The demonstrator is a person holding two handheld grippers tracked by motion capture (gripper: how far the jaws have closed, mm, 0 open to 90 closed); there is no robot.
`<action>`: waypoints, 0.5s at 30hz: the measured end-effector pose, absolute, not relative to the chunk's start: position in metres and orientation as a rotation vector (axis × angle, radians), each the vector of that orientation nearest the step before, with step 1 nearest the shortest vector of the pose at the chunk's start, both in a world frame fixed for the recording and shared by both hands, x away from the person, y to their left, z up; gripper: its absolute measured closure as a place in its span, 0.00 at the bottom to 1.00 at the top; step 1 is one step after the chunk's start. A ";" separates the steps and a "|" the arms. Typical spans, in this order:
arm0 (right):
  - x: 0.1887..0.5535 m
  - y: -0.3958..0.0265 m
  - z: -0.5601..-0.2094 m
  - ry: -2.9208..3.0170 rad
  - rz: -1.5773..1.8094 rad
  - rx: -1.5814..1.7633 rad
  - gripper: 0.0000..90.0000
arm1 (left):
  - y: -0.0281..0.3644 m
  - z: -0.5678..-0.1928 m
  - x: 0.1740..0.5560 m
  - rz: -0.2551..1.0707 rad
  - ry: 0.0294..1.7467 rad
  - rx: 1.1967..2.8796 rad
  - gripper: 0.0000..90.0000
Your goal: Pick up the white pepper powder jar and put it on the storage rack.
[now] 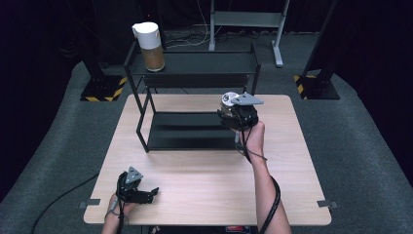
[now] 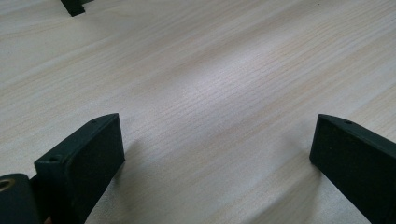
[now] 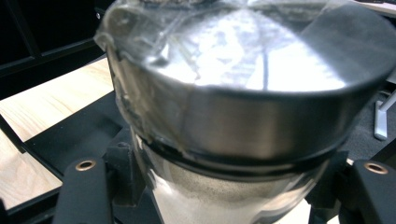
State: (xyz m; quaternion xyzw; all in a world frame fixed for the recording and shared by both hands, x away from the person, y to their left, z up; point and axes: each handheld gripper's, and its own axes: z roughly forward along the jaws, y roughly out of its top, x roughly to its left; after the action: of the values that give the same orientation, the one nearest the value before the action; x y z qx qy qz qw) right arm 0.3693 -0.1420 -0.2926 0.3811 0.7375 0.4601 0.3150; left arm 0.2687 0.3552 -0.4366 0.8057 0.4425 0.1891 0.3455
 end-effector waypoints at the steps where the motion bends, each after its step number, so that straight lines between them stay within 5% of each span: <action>1: 0.369 -0.142 -0.291 1.941 1.210 1.003 0.34 | 0.355 -0.437 0.269 0.491 1.149 2.091 0.03; 15: 0.369 -0.147 -0.273 1.927 1.202 0.987 0.34 | 0.355 -0.437 0.269 0.491 1.149 2.092 0.03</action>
State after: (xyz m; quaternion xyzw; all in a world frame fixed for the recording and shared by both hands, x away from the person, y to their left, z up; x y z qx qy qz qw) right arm 0.3687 -0.1469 -0.2731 0.3767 0.7356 0.4586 0.3264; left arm 0.2687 0.3552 -0.4366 0.8058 0.4424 0.1890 0.3454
